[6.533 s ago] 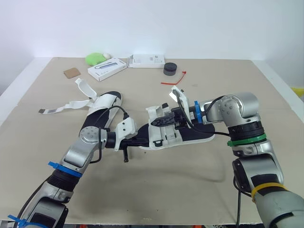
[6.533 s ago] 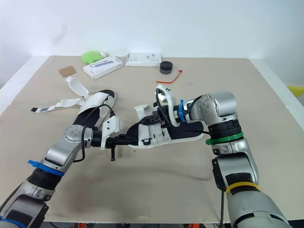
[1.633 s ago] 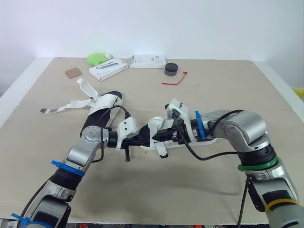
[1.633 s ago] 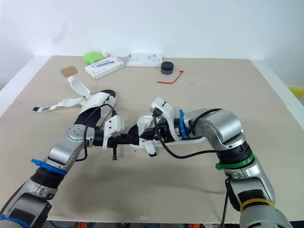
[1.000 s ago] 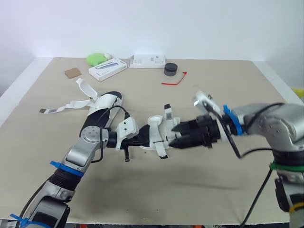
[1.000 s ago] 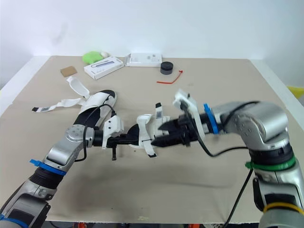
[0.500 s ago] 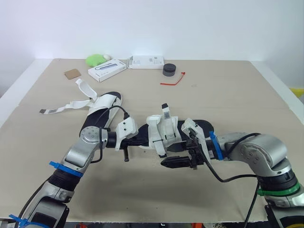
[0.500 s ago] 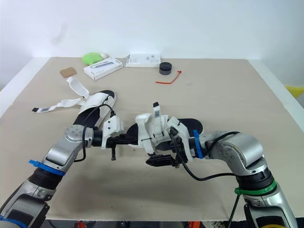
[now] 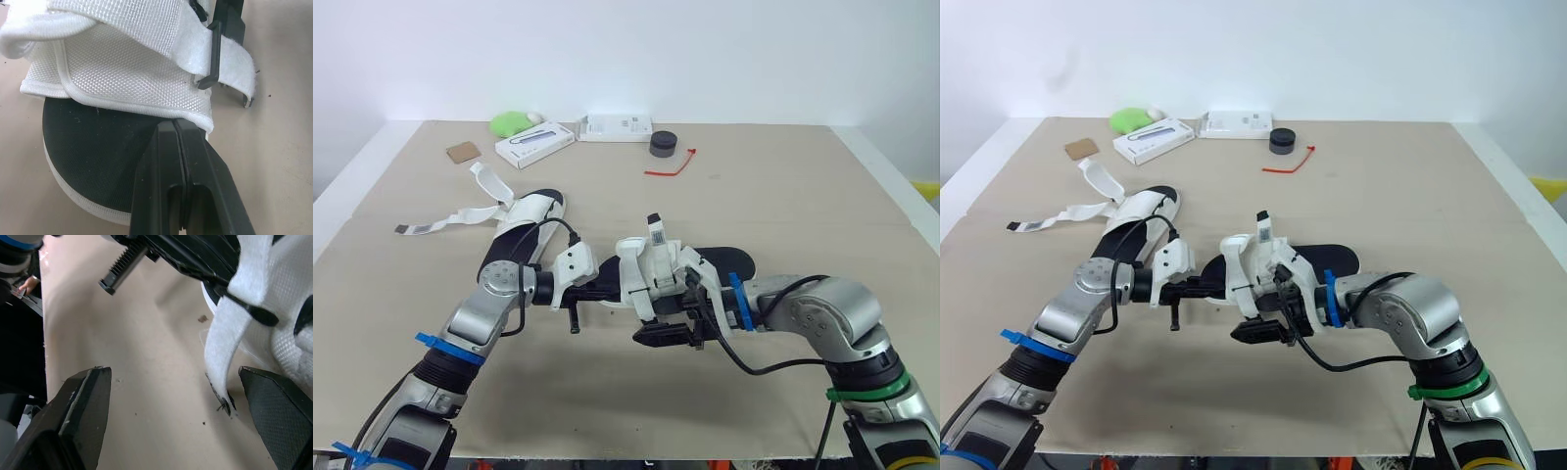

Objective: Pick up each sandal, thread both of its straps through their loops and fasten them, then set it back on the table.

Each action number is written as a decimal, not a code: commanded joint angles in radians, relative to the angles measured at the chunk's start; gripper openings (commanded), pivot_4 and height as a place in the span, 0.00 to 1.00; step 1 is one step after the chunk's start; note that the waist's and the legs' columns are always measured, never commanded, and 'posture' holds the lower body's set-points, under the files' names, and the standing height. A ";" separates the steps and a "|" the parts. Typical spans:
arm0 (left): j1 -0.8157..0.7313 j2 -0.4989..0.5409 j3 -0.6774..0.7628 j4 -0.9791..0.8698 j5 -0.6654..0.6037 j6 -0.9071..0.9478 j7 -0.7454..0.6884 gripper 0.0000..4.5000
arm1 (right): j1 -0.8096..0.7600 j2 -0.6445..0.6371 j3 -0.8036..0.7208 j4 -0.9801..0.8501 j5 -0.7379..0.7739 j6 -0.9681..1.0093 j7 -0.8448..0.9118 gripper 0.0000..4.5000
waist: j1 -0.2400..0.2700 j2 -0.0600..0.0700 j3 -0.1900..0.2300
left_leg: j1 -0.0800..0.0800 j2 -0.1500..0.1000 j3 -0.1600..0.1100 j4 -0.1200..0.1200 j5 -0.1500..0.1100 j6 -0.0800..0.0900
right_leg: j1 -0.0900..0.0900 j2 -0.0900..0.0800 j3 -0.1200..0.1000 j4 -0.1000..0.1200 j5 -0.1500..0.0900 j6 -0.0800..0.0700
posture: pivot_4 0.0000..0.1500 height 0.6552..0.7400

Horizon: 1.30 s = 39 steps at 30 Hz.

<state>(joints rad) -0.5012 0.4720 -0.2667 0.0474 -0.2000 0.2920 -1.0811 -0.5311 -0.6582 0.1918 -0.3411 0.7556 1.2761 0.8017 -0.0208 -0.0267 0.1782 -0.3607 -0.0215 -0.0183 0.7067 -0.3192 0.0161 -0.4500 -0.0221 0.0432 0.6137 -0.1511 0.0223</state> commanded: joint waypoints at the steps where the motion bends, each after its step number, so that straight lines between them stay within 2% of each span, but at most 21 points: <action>1: 0.004 -0.003 -0.003 0.001 0.000 0.000 -0.001 0.00 | -0.016 -0.012 -0.006 -0.015 0.001 0.001 0.004 0.80 | 0.000 0.000 0.000 | 0.000 0.000 0.000 0.000 0.000 0.000 | 0.000 0.000 0.000 0.000 0.000 0.000 | 1.00 1.00; 2: 0.004 -0.003 -0.004 0.002 0.001 -0.001 -0.002 0.00 | -0.015 -0.013 -0.006 -0.015 0.001 0.000 0.005 0.71 | 0.000 0.000 0.000 | 0.000 0.000 0.000 0.000 0.000 0.000 | 0.000 0.000 0.000 0.000 0.000 0.000 | 1.00 1.00; 3: 0.003 -0.004 -0.004 0.003 0.001 -0.001 -0.002 0.00 | -0.015 -0.013 -0.006 -0.014 0.000 0.000 0.005 0.67 | 0.000 0.000 0.000 | 0.000 0.000 0.000 0.000 0.000 0.000 | 0.000 0.000 0.000 0.000 0.000 0.000 | 1.00 1.00; 4: 0.002 -0.004 -0.004 0.004 0.001 -0.001 -0.001 0.00 | -0.015 -0.012 -0.006 -0.014 -0.001 -0.002 0.006 0.53 | 0.000 0.000 0.000 | 0.000 0.000 0.000 0.000 0.000 0.000 | 0.000 0.000 0.000 0.000 0.000 0.000 | 1.00 1.00; 6: 0.000 -0.005 -0.005 0.006 0.001 -0.002 -0.002 0.00 | -0.015 -0.004 -0.013 -0.012 0.001 -0.007 0.003 0.36 | 0.000 0.000 0.000 | 0.000 0.000 0.000 0.000 0.000 0.000 | 0.000 0.000 0.000 0.000 0.000 0.000 | 1.00 1.00; 9: -0.003 -0.006 -0.005 0.012 0.002 -0.005 -0.003 0.00 | -0.018 0.004 -0.018 -0.005 0.001 -0.017 0.004 0.06 | 0.000 0.000 0.000 | 0.000 0.000 0.000 0.000 0.000 0.000 | 0.000 0.000 0.000 0.000 0.000 0.000 | 1.00 1.00; 10: -0.004 -0.006 -0.005 0.013 0.003 -0.005 -0.004 0.00 | -0.019 0.004 -0.018 -0.004 0.001 -0.018 0.005 0.03 | 0.000 0.000 0.000 | 0.000 0.000 0.000 0.000 0.000 0.000 | 0.000 0.000 0.000 0.000 0.000 0.000 | 1.00 1.00; 15: -0.004 -0.005 -0.005 0.013 0.003 -0.006 -0.006 0.00 | -0.017 -0.009 -0.008 -0.014 0.010 -0.001 0.017 0.03 | 0.000 0.000 0.000 | 0.000 0.000 0.000 0.000 0.000 0.000 | 0.001 0.000 0.000 0.000 0.000 0.000 | 1.00 1.00; 28: -0.007 -0.011 -0.008 0.021 0.005 -0.007 -0.010 0.00 | -0.077 -0.175 0.184 -0.097 0.020 0.013 0.232 0.03 | 0.000 0.000 0.000 | 0.000 0.000 -0.001 0.000 0.000 0.000 | 0.001 0.000 -0.001 -0.001 -0.001 0.001 | 1.00 1.00; 39: -0.001 -0.018 -0.007 0.018 0.009 -0.007 -0.007 0.00 | -0.077 -0.185 0.198 -0.104 0.008 -0.018 0.244 0.03 | 0.000 0.000 0.000 | 0.000 -0.001 -0.002 0.000 -0.001 0.000 | 0.001 -0.001 -0.001 -0.001 -0.002 0.002 | 1.00 1.00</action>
<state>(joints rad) -0.5039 0.4521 -0.2691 0.0625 -0.1990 0.2839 -1.0911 -0.6064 -0.8384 0.3859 -0.4010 0.7563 1.2653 1.0234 -0.0205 -0.0268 0.1782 -0.3604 -0.0220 -0.0198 0.7066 -0.3199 0.0165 -0.4486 -0.0226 0.0426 0.6127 -0.1527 0.0238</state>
